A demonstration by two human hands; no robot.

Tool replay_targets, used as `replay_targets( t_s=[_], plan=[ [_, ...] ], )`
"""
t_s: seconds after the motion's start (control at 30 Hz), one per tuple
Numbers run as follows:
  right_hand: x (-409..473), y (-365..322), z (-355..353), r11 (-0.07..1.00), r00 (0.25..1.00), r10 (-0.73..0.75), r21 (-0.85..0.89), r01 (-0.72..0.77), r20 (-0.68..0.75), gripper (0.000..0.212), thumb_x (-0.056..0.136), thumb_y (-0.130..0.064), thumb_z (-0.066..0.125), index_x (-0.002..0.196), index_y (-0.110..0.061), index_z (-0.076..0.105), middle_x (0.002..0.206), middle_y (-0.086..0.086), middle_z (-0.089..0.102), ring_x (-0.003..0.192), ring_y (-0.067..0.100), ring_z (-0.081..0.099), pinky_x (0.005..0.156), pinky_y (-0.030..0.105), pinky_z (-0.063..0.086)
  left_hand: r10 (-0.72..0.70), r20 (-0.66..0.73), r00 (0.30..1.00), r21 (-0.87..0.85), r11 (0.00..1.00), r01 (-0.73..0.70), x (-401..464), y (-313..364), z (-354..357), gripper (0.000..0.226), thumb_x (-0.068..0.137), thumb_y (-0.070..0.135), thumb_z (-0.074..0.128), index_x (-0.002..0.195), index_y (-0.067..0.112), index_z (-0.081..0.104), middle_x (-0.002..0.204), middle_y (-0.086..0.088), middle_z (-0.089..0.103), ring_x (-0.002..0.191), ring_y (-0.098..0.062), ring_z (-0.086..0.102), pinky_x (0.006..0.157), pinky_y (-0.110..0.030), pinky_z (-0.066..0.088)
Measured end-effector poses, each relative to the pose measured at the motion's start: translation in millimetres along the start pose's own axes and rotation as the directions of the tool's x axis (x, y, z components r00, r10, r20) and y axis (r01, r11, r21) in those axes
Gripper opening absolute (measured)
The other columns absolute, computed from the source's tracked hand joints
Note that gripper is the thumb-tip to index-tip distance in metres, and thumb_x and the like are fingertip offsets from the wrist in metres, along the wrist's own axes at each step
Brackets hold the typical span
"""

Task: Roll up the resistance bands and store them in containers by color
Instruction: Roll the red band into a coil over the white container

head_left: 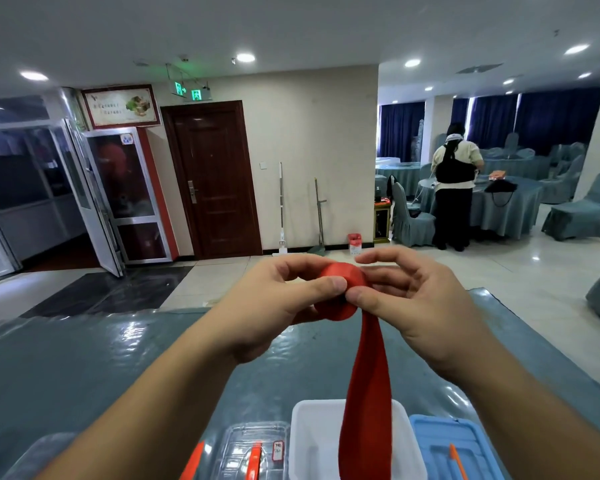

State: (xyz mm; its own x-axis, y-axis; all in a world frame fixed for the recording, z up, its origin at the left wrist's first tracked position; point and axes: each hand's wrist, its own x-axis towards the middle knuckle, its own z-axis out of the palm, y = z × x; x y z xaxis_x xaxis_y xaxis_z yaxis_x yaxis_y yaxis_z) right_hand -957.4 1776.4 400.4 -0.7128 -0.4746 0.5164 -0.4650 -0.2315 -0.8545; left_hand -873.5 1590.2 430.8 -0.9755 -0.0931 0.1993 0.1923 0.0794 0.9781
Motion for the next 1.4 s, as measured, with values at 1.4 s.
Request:
replay_targets(
  t_s=[1.4],
  plan=[
    [3, -3, -24, 0.980, 0.955, 0.115, -0.190, -0.064, 0.272, 0.029, 0.083, -0.023, 0.085, 0.112, -0.025, 0.080, 0.102, -0.004, 0.082, 0.099, 0.014, 0.078, 0.088, 0.021, 0.059, 0.057, 0.069, 0.996, 0.173, 0.983, -0.069, 8, -21, -9, 0.040, 0.083, 0.026, 0.080, 0.122, 0.019, 0.072, 0.113, -0.015, 0.075, 0.100, -0.024, 0.075, 0.091, -0.035, 0.061]
  ],
)
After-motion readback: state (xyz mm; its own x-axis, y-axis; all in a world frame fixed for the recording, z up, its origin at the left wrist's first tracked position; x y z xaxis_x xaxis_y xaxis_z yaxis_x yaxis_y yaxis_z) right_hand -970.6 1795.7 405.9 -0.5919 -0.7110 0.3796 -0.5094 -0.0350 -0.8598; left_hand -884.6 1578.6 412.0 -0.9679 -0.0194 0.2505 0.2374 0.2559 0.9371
